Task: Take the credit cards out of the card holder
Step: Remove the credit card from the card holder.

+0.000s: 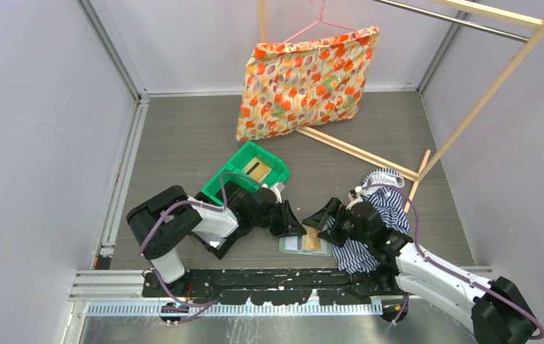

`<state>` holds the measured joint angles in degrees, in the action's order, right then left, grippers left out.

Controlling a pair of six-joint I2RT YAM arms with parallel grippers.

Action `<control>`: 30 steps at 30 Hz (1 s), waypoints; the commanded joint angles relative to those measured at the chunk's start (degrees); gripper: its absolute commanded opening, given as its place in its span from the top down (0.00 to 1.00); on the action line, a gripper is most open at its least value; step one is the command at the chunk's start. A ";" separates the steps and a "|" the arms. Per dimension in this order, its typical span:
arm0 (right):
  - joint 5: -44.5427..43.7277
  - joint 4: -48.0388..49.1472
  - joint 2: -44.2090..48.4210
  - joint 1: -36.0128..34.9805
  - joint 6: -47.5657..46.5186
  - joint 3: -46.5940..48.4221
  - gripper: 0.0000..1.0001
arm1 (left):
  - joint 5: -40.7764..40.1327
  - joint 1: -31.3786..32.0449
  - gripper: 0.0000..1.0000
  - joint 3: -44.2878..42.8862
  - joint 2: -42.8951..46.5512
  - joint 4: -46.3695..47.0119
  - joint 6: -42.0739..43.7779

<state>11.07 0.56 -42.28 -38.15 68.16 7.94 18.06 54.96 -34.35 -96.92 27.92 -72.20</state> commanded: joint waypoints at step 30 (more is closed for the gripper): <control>-3.94 -13.65 5.68 -0.40 -3.27 0.92 0.07 | -0.97 0.59 0.99 2.64 -2.39 9.41 -4.00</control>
<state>7.64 -10.98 -34.17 -38.20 66.89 8.80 18.02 55.61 -32.42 -100.40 35.33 -74.96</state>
